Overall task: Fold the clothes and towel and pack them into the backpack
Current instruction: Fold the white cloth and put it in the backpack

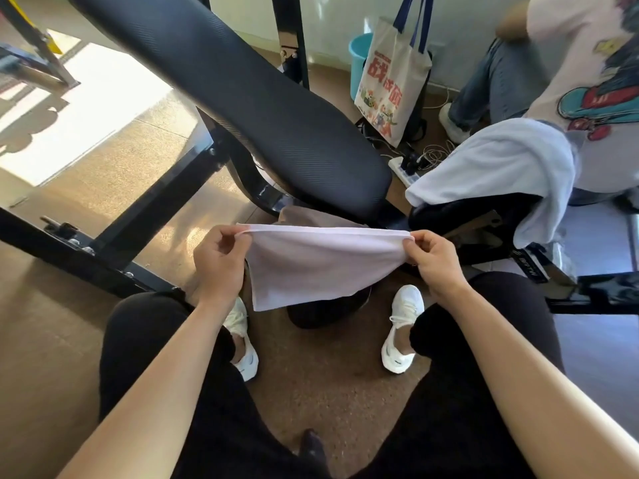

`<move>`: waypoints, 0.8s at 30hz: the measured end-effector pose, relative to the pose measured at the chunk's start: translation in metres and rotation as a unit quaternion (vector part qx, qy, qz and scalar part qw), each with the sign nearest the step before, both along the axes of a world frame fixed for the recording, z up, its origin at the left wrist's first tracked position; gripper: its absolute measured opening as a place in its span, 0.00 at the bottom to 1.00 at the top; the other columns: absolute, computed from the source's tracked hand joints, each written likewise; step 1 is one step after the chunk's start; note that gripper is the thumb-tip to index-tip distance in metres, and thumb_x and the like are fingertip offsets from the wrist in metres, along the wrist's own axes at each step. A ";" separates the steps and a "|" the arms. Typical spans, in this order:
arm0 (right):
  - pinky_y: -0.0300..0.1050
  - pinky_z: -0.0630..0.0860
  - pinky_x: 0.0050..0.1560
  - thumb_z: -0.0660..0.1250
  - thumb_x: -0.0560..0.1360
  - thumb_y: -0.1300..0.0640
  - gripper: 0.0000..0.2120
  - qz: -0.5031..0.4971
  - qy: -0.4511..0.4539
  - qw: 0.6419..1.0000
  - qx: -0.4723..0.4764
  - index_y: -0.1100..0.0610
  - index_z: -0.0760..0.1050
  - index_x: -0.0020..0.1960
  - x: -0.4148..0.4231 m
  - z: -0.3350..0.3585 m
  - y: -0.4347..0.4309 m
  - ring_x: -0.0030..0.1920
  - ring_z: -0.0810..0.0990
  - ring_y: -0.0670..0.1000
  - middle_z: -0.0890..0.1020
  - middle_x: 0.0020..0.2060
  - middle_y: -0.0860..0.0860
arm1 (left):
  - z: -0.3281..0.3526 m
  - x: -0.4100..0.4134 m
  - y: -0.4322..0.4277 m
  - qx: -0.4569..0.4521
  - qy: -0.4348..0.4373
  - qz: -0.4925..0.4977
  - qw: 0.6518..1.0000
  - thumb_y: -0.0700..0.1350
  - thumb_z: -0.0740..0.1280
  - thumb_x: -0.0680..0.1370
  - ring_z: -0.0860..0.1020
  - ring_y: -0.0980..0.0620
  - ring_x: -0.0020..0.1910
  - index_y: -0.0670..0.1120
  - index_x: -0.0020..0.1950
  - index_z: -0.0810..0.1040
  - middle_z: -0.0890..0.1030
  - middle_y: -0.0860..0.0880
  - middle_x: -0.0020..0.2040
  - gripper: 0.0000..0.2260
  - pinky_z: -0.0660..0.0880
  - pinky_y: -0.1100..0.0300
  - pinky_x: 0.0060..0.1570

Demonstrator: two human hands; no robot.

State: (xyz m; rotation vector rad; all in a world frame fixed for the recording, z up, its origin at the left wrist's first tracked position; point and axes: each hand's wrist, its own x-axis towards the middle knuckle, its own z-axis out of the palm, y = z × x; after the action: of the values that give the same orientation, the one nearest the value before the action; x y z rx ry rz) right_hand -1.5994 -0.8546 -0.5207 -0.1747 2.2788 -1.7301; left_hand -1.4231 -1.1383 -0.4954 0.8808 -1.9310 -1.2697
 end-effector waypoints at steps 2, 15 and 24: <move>0.50 0.76 0.49 0.66 0.81 0.61 0.06 -0.008 -0.027 0.999 -0.019 0.57 0.80 0.46 0.002 -0.004 -0.001 0.42 0.76 0.51 0.81 0.39 0.53 | -0.003 0.001 -0.002 -0.003 -0.001 -0.009 1.000 0.41 0.70 0.79 0.81 0.52 0.50 0.46 0.53 0.82 0.83 0.50 0.48 0.04 0.79 0.56 0.54; 0.48 0.73 0.40 0.71 0.78 0.57 0.08 -0.105 -0.056 0.992 -0.034 0.58 0.79 0.41 0.030 -0.010 -0.018 0.37 0.75 0.50 0.79 0.34 0.52 | -0.032 0.001 0.026 0.110 -0.142 -0.009 0.984 0.48 0.69 0.81 0.79 0.49 0.45 0.44 0.52 0.84 0.81 0.49 0.43 0.09 0.77 0.51 0.51; 0.41 0.76 0.35 0.71 0.78 0.60 0.07 0.141 -0.085 0.983 -0.077 0.59 0.79 0.41 0.066 0.012 -0.038 0.34 0.78 0.46 0.81 0.33 0.50 | -0.023 -0.001 0.078 0.078 -0.082 -0.201 0.973 0.45 0.72 0.80 0.80 0.57 0.38 0.47 0.46 0.82 0.82 0.51 0.39 0.04 0.76 0.68 0.36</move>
State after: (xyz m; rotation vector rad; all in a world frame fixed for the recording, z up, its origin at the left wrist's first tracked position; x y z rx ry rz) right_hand -1.5329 -0.8923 -0.5090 -0.3489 1.8980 -1.6995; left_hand -1.4240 -1.0605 -0.5188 0.7074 -2.2453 -1.6444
